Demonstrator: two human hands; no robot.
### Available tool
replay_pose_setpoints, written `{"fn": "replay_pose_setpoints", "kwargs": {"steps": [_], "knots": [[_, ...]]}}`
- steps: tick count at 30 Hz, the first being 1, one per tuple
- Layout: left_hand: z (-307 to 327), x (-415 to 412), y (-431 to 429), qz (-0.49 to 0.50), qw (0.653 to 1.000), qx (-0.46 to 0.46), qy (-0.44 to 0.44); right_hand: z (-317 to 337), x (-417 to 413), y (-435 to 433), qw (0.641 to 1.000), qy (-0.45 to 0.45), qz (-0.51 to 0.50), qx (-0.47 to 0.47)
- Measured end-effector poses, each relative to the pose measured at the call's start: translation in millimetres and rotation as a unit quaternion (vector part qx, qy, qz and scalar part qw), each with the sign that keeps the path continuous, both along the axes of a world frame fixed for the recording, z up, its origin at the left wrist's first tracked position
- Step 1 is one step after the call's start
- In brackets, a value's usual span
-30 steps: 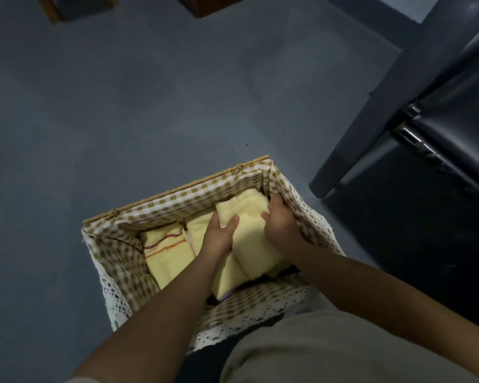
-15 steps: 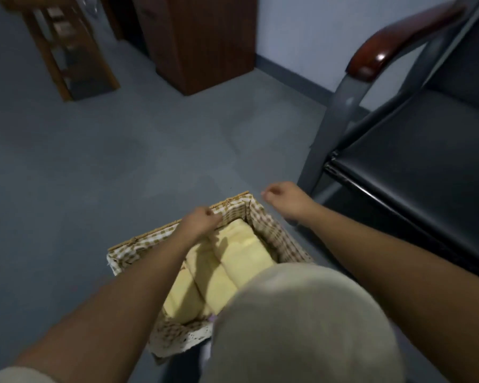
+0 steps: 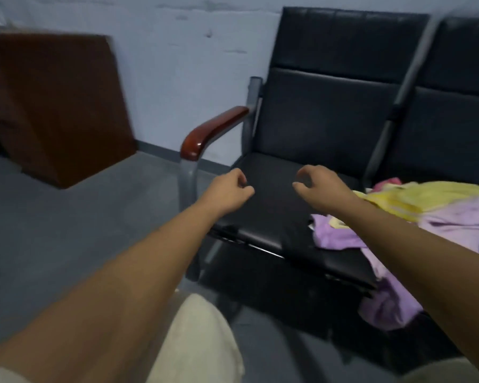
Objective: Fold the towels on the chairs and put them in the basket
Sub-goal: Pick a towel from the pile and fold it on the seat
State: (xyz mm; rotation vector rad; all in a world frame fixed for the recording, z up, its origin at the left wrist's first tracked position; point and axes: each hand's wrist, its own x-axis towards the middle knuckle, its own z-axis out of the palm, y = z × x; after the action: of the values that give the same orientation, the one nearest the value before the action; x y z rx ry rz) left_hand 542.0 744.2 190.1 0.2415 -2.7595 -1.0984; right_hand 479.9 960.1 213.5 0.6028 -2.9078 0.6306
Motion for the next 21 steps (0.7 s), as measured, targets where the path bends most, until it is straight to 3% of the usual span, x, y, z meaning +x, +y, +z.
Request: {"fn": "replay_pose_setpoints", "kwargs": {"steps": [5, 12, 16, 21], "knots": [[-17.8, -52.2, 104.9, -0.116, 0.993, -0.003, -0.018, -14.2, -9.3, 95.9, 0.995, -0.009, -0.096, -0.010], [-74.4, -109.4, 169.0, -0.268, 0.951, -0.114, -0.108, -88.1, -31.3, 158.2, 0.984, -0.073, -0.141, 0.078], [-100.4, -126.5, 186.8, -0.299, 0.921, -0.201, -0.150, -106.8, -47.8, 171.2, 0.977, -0.110, -0.126, 0.130], [-102.9, -134.3, 198.9, -0.268, 0.924, -0.236, -0.135, -118.8, -58.4, 174.8, 0.978, -0.100, -0.125, 0.135]]}}
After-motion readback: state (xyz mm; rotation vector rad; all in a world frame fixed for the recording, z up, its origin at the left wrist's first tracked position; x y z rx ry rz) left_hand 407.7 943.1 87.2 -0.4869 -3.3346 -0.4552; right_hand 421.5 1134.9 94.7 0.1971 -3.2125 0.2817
